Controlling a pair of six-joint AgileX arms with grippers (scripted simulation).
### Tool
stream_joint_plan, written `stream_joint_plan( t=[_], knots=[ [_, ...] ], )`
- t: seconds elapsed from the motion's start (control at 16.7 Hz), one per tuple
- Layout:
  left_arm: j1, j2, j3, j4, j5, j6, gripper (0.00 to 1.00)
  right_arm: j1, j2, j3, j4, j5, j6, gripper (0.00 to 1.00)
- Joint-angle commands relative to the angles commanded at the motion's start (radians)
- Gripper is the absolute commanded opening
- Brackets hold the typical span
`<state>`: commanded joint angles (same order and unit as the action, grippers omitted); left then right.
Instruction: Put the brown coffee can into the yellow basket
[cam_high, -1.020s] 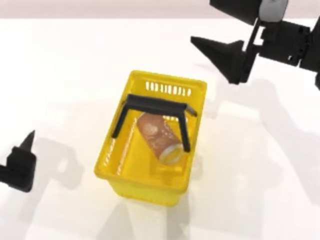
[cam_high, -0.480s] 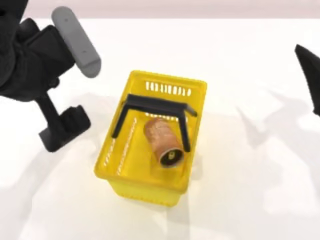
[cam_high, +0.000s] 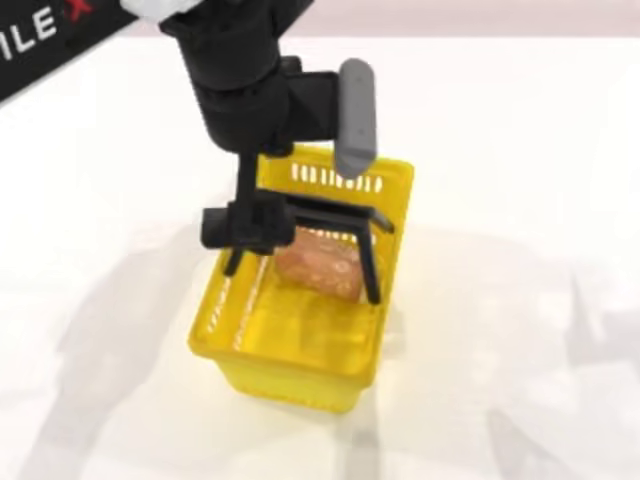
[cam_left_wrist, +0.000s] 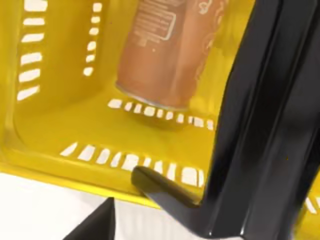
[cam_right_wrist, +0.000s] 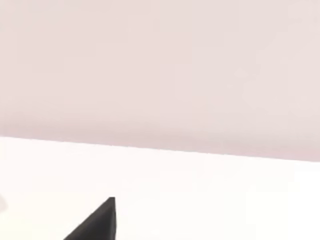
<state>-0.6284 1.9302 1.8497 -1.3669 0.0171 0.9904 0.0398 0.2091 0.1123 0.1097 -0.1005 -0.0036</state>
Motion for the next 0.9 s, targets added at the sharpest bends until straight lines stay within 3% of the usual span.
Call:
stream_joint_plan(
  t=[0.18,0.3,0.9],
  knots=[
    [-0.037,0.146,0.138,-0.081,-0.010,0.074,1.00,-0.021,-0.148,-0.079,-0.077,0.071,0.002,1.00],
    [-0.050,0.196,0.187,-0.109,-0.014,0.100,1.00,-0.028,-0.199,-0.107,-0.104,0.096,0.003,1.00],
    [-0.052,0.200,0.142,-0.065,-0.015,0.107,1.00,-0.030,-0.209,-0.112,-0.110,0.100,0.004,1.00]
  ],
)
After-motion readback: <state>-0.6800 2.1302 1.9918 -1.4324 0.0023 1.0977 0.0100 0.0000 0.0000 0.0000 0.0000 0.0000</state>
